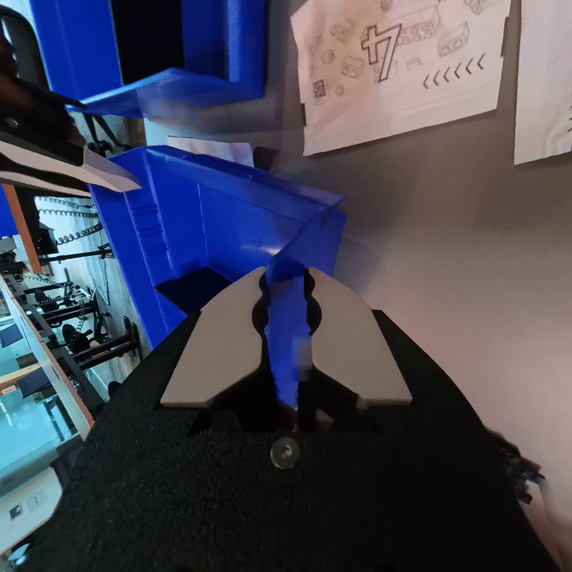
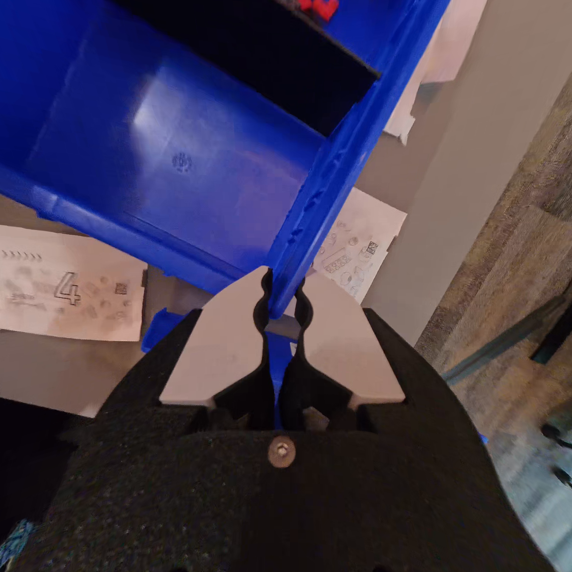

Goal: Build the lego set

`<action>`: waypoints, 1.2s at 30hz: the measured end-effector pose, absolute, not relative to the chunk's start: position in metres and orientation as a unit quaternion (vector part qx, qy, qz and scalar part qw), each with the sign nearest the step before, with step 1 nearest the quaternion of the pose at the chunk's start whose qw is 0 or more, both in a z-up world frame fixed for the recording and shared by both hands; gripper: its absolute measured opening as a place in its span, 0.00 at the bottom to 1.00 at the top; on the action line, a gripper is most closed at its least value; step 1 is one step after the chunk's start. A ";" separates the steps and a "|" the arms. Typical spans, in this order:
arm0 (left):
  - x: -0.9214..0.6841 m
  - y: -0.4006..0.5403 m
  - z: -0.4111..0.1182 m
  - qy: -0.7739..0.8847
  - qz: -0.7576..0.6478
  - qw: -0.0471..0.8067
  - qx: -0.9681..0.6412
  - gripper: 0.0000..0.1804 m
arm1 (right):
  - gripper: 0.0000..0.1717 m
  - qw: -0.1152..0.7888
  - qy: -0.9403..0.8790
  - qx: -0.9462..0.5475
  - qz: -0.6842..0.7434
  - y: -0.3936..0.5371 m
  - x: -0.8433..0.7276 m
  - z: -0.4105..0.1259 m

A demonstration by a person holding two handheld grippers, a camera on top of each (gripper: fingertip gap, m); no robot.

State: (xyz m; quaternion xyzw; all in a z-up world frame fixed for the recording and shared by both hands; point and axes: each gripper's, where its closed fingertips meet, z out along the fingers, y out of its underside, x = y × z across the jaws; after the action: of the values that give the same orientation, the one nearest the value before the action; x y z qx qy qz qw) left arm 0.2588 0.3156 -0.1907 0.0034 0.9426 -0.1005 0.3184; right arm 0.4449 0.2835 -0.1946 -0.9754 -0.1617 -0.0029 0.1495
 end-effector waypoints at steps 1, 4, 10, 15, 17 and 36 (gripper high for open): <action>0.258 0.316 -0.196 0.943 -0.101 0.318 0.001 0.11 | 0.07 0.147 -0.166 -0.975 -0.011 0.284 0.444 -0.198; 0.255 0.326 -0.202 0.942 -0.126 0.310 -0.030 0.10 | 0.06 0.154 -0.165 -0.974 -0.006 0.291 0.441 -0.199; 0.260 0.382 -0.198 0.943 -0.104 0.298 -0.104 0.12 | 0.07 0.149 -0.160 -0.976 0.013 0.333 0.442 -0.207; 0.263 0.433 -0.206 0.943 -0.052 0.289 -0.153 0.12 | 0.07 0.157 -0.161 -0.974 0.011 0.382 0.446 -0.215; 0.264 0.449 -0.205 0.940 -0.040 0.294 -0.166 0.11 | 0.07 0.169 -0.159 -0.973 0.013 0.401 0.447 -0.216; 0.260 0.326 -0.150 0.922 -0.071 0.373 -0.074 0.11 | 0.06 0.193 -0.181 -0.964 -0.030 0.291 0.445 -0.141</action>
State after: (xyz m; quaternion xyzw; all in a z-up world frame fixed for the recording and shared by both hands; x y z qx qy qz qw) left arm 0.2603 0.3257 -0.1500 -0.0744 0.9221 -0.0706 0.3731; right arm 0.4452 0.2910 -0.1413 -0.9639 -0.1806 -0.0303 0.1931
